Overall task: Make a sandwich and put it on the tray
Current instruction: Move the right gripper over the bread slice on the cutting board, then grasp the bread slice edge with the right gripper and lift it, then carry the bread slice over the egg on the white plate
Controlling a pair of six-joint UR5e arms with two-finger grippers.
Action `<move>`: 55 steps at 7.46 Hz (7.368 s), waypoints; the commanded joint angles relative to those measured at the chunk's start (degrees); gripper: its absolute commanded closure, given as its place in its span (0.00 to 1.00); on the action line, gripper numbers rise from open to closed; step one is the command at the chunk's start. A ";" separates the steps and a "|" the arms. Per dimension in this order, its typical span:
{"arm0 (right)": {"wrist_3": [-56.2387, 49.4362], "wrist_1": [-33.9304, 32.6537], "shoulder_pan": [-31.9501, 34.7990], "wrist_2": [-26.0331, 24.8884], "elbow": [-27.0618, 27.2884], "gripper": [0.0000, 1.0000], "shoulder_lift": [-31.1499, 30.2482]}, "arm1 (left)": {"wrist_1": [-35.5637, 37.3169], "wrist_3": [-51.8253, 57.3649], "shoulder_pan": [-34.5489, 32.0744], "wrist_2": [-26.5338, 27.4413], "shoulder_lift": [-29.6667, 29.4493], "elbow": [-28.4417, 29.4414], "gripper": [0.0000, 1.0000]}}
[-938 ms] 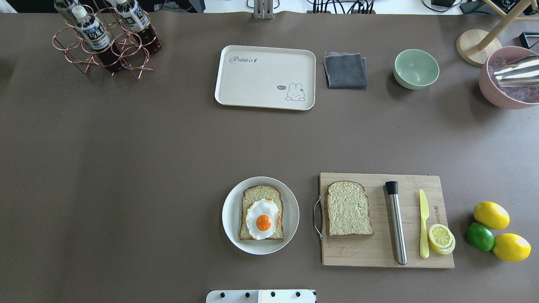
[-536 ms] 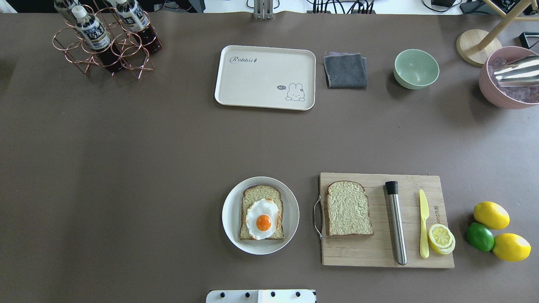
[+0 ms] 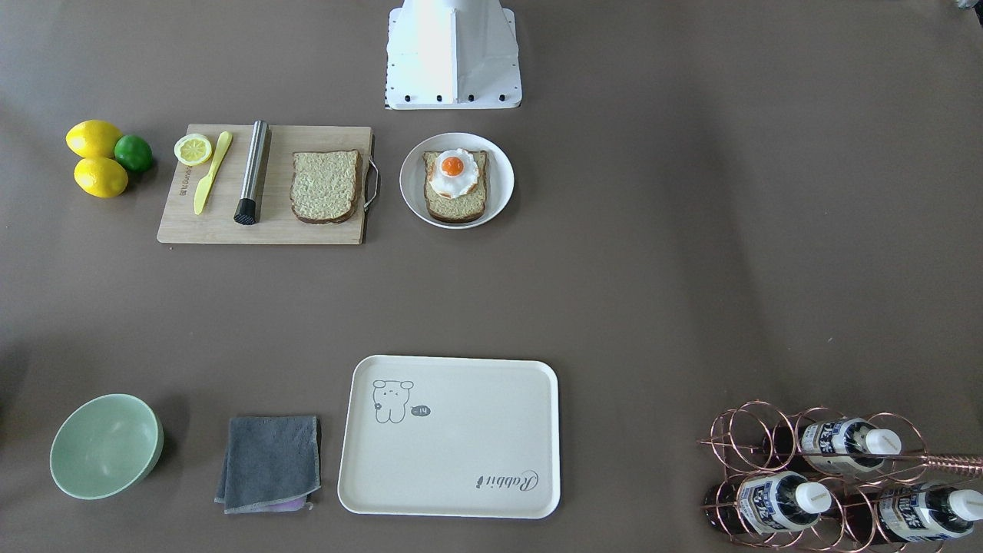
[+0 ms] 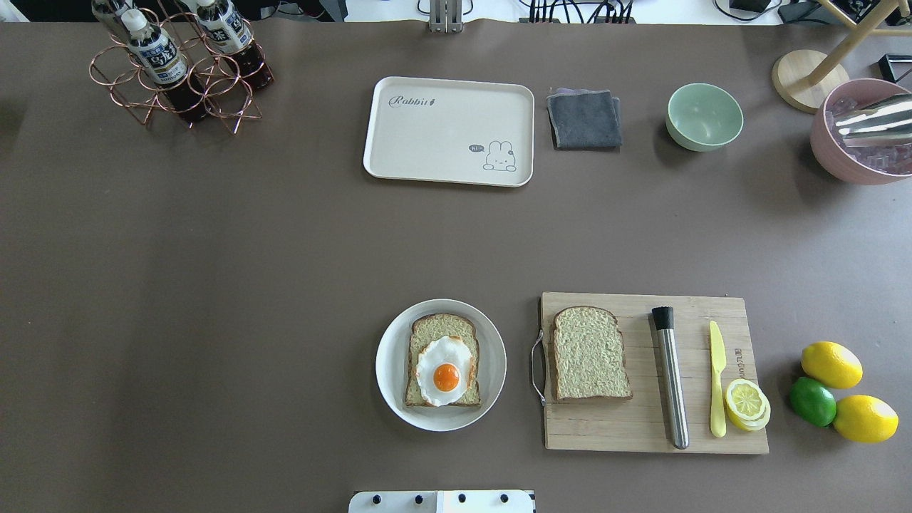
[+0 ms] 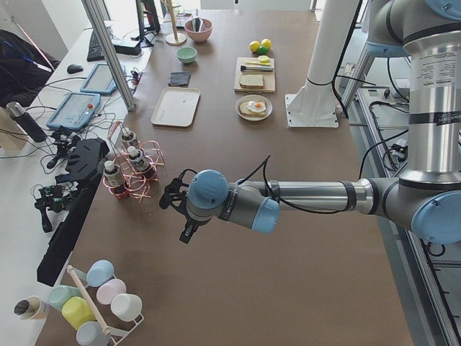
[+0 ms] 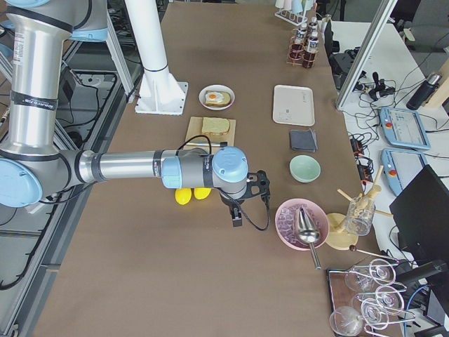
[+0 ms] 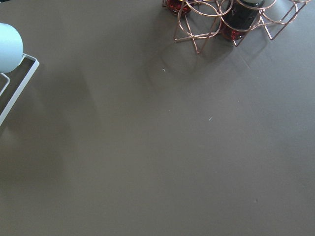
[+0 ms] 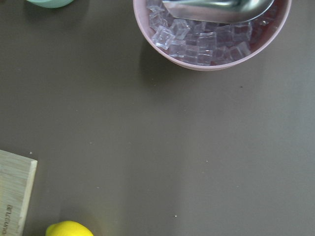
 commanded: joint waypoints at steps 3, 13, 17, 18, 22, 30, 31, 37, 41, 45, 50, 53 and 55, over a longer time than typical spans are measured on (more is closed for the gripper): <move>23.24 14.76 -13.54 -2.36 1.03 0.01 0.06 | -15.02 -20.41 8.91 0.53 -0.09 -0.02 0.02; 84.58 32.55 -63.68 -34.23 9.04 0.22 10.69 | -14.85 -28.93 15.94 6.42 -1.93 -2.66 0.02; 87.16 35.30 -68.54 -39.78 8.16 0.34 10.25 | -14.93 -28.85 15.94 6.42 -1.93 -2.48 0.02; 87.50 36.17 -68.63 -39.87 7.90 0.39 9.99 | -14.94 -28.85 15.94 6.42 -1.93 -2.57 0.02; 87.94 39.17 -69.33 -41.37 5.61 0.42 9.99 | -15.02 -28.85 15.94 6.42 -1.84 -2.48 0.02; 93.22 39.17 -69.86 -42.52 7.70 1.00 10.43 | -15.11 -28.67 15.94 6.33 -1.49 -2.57 0.02; 93.22 39.17 -68.99 -42.08 9.54 1.00 9.99 | -15.11 -28.76 15.94 6.25 -1.41 -2.66 0.02; 94.09 39.08 -58.78 -31.09 10.71 1.00 14.36 | -15.11 -28.76 15.86 5.81 -1.14 -2.39 0.02; 102.26 38.73 -70.43 -42.02 9.83 1.00 22.02 | -15.20 -29.54 15.77 5.63 -0.97 -2.57 0.02; 102.54 38.91 -79.87 -52.43 6.95 1.00 27.28 | -15.46 -31.66 15.77 4.66 -0.44 -3.10 0.02; 102.27 38.91 -78.74 -53.23 4.29 1.00 28.97 | -15.37 -31.66 15.77 4.66 -0.35 -3.01 0.02; 102.27 38.91 -78.12 -53.76 1.75 1.00 30.90 | -15.38 -31.66 15.77 4.66 -0.18 -2.92 0.02; 102.10 39.00 -78.03 -53.67 1.39 1.00 30.82 | -15.37 -31.66 15.77 4.66 -0.26 -2.83 0.02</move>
